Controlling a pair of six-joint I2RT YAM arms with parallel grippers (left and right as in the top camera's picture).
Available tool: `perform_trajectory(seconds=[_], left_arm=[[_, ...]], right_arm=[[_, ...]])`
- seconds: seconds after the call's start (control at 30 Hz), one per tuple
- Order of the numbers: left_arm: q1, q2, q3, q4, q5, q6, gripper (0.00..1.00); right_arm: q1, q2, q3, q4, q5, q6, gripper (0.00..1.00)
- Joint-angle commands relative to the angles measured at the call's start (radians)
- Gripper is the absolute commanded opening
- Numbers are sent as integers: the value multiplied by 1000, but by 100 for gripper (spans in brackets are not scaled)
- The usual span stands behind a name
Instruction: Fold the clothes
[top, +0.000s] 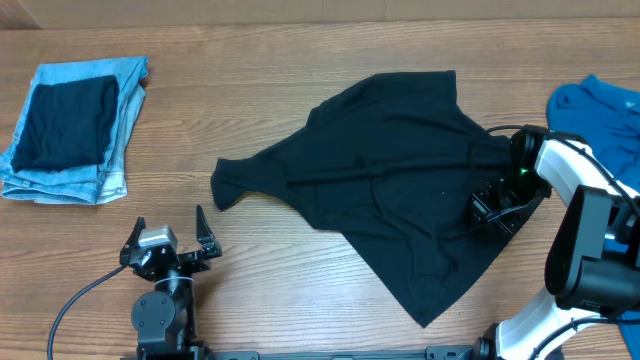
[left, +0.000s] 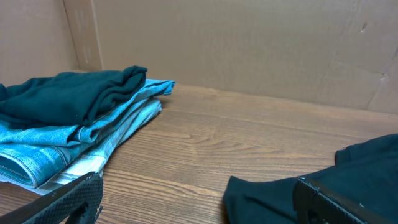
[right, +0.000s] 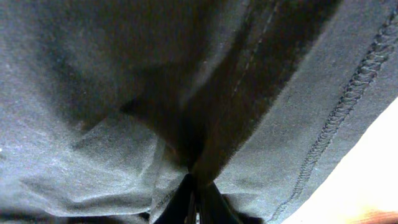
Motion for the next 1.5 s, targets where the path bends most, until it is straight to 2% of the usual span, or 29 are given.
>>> perform_trajectory(seconds=[0.0, 0.17, 0.4, 0.7, 0.97, 1.0, 1.03, 1.07, 1.1, 1.17, 1.33, 1.47], left_arm=[[-8, -10, -4, 3, -16, 11, 100], [-8, -10, -4, 3, -16, 11, 100], [-8, -10, -4, 3, -16, 11, 100], [-8, -10, -4, 3, -16, 11, 100], [-8, -10, -4, 3, -16, 11, 100], [-8, -10, -4, 3, -16, 11, 100], [-8, -10, -4, 3, -16, 11, 100], [-8, -10, -4, 3, -16, 12, 100], [-8, -10, -4, 3, -16, 11, 100], [-8, -10, -4, 3, -16, 11, 100], [-8, -10, -4, 3, -16, 11, 100], [-8, -10, -4, 3, -16, 11, 100]], right_arm=[[2, -24, -5, -29, 28, -67, 4], [-8, -24, -2, -108, 143, -73, 4], [-37, -24, -2, -104, 265, -77, 4], [-110, -24, -3, -33, 275, -77, 4], [-112, -24, -3, 5, 275, -76, 5], [-112, -24, -3, 13, 283, -77, 15], [-112, -24, -3, 17, 291, -77, 30], [-112, -24, -3, 22, 303, -77, 40], [-112, -24, -3, 25, 317, -77, 45], [-112, -24, 23, -11, 325, -86, 45], [-114, -24, 235, -237, 507, -26, 49], [-99, -26, 341, -292, 385, -68, 51]])
